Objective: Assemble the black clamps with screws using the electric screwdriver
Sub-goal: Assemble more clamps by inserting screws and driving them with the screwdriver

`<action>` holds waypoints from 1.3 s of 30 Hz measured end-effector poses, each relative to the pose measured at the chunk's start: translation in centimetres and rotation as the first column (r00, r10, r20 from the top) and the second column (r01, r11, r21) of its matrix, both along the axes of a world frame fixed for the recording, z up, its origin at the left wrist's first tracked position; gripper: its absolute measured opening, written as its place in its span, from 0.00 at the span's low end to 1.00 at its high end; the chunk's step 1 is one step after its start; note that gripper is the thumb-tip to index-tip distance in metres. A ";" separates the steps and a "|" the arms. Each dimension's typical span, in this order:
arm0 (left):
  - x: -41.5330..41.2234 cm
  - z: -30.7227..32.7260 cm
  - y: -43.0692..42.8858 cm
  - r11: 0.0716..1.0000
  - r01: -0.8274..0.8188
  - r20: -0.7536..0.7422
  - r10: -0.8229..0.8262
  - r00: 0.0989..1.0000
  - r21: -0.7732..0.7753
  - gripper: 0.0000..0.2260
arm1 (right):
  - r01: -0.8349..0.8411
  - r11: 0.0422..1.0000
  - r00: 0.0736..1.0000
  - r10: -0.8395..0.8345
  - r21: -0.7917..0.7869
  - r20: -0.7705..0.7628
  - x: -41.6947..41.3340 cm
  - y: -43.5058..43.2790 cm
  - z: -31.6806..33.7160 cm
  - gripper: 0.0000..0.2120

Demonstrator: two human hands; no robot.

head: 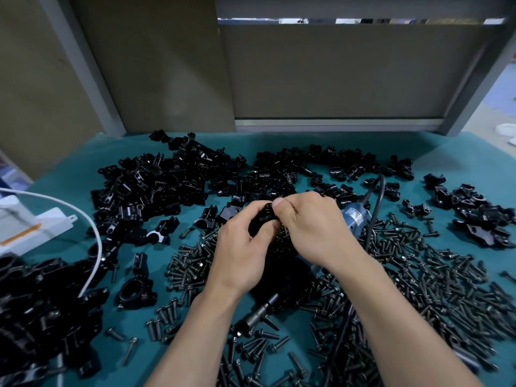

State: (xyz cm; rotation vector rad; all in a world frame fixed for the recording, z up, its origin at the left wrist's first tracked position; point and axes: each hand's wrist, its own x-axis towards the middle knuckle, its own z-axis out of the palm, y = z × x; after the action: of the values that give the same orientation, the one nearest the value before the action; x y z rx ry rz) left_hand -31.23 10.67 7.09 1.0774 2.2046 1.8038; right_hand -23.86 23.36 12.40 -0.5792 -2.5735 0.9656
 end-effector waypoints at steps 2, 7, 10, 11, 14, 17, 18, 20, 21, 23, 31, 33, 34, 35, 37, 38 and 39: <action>0.0 -0.1 -0.1 1.000 0.001 -0.007 -0.001 1.000 0.003 0.11 | -0.063 0.995 0.998 0.064 -0.071 0.004 0.5 0.5 0.3 0.22; -0.2 -0.1 0.0 1.000 0.018 -0.010 -0.018 1.000 0.025 0.11 | -0.075 0.996 0.997 0.075 0.040 -0.008 0.3 0.3 0.5 0.20; -0.2 0.0 -0.1 1.000 0.015 -0.017 -0.015 1.000 0.021 0.12 | 0.006 0.999 0.999 -0.007 0.031 0.032 0.0 -0.2 0.1 0.26; -0.2 -0.1 -0.1 1.000 0.004 -0.006 -0.004 1.000 0.009 0.11 | 0.027 0.999 0.999 -0.028 0.027 0.039 0.2 -0.1 0.2 0.28; -0.5 -0.7 -0.4 0.997 -0.080 0.079 0.082 0.994 -0.019 0.06 | 0.199 0.980 0.980 -0.199 0.009 0.012 1.8 1.1 1.0 0.28; -0.7 -0.9 -0.5 0.989 -0.145 0.118 0.146 0.982 -0.021 0.04 | 0.423 0.906 0.901 -0.416 -0.032 0.127 4.8 1.4 0.7 0.22; -0.6 -0.9 -0.5 0.989 -0.147 0.126 0.147 0.981 -0.011 0.04 | 0.456 0.888 0.880 -0.439 -0.059 0.182 5.6 0.9 0.3 0.21; -0.4 -0.6 -0.3 0.988 -0.152 0.131 0.152 0.980 -0.007 0.04 | 0.497 0.856 0.855 -0.456 -0.142 0.246 6.6 -0.7 -0.4 0.23; -0.3 -0.5 -0.3 0.987 -0.158 0.123 0.158 0.980 -0.009 0.04 | 0.523 0.834 0.842 -0.473 -0.177 0.260 6.6 -1.5 -0.6 0.27; -0.4 -0.2 -0.2 0.986 -0.165 0.103 0.165 0.981 -0.015 0.03 | 0.597 0.784 0.787 -0.532 -0.168 0.313 5.6 -2.6 -0.6 0.39; -0.2 0.1 -1.5 0.984 -0.164 0.178 0.151 0.972 0.064 0.05 | 0.754 0.479 0.650 -0.643 -0.449 0.406 3.2 -2.7 0.5 0.28; -0.3 0.0 -1.7 0.985 -0.154 0.229 0.134 0.964 0.073 0.09 | 0.695 0.379 0.662 -0.669 -0.611 0.338 3.8 -2.4 0.4 0.22; -0.4 -0.1 -1.7 0.987 -0.145 0.241 0.123 0.963 0.075 0.10 | 0.624 0.333 0.694 -0.652 -0.707 0.305 4.2 -2.2 0.3 0.19; -0.3 -0.1 -1.7 0.988 -0.131 0.247 0.108 0.963 0.077 0.10 | 0.523 0.276 0.737 -0.622 -0.807 0.265 4.6 -2.0 0.3 0.16; -0.1 -0.2 -1.5 0.991 -0.098 0.257 0.071 0.964 0.093 0.08 | 0.248 0.116 0.809 -0.571 -0.962 0.140 5.3 -1.5 0.5 0.14; 0.2 -0.3 -1.3 0.991 -0.082 0.257 0.054 0.965 0.102 0.08 | 0.084 0.022 0.820 -0.570 -0.996 0.057 5.5 -1.2 0.7 0.17; 0.4 -0.3 -1.2 0.992 -0.067 0.252 0.038 0.967 0.108 0.07 | -0.075 -0.056 0.811 -0.584 -0.996 -0.029 5.6 -0.7 0.8 0.20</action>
State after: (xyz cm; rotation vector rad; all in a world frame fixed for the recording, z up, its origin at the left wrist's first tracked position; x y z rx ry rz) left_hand -30.88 9.45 6.75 0.7653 2.0216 1.9876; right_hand -18.26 22.64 13.24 -0.9424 -0.7291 2.3648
